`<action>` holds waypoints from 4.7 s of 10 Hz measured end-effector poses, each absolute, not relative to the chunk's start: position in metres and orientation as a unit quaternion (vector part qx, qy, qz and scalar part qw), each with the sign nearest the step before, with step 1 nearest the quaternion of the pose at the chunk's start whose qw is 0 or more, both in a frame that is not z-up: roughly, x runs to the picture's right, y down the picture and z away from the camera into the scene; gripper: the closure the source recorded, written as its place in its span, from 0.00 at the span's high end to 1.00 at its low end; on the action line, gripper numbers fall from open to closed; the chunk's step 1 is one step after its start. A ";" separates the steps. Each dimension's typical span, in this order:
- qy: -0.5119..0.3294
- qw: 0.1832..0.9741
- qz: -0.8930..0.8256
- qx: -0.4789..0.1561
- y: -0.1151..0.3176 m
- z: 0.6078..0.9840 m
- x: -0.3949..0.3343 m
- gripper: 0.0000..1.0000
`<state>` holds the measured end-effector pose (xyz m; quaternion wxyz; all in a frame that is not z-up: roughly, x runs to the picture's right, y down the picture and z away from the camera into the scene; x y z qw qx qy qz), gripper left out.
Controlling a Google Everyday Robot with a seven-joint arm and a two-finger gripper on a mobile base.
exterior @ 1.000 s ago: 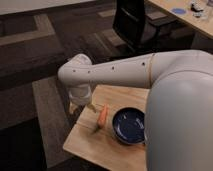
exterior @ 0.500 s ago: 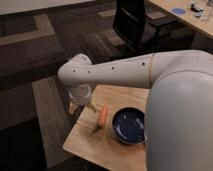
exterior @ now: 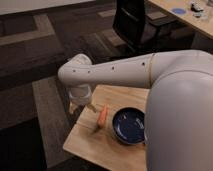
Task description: Drag the pepper across the table
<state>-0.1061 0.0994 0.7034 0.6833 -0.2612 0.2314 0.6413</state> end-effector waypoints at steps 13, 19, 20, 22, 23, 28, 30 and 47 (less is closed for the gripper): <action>0.231 0.683 0.641 -0.261 0.099 0.703 -0.106 0.65; 0.231 0.683 0.641 -0.261 0.099 0.703 -0.106 0.65; 0.232 0.683 0.641 -0.261 0.100 0.704 -0.106 0.65; 0.233 0.681 0.642 -0.264 0.101 0.705 -0.105 0.65; 0.240 0.671 0.646 -0.273 0.108 0.715 -0.094 0.65; 0.259 0.694 0.626 -0.242 0.082 0.761 -0.027 0.65; 0.259 0.743 0.583 -0.203 0.061 0.765 -0.003 0.65; 0.225 0.839 0.453 -0.200 0.087 0.830 -0.030 0.65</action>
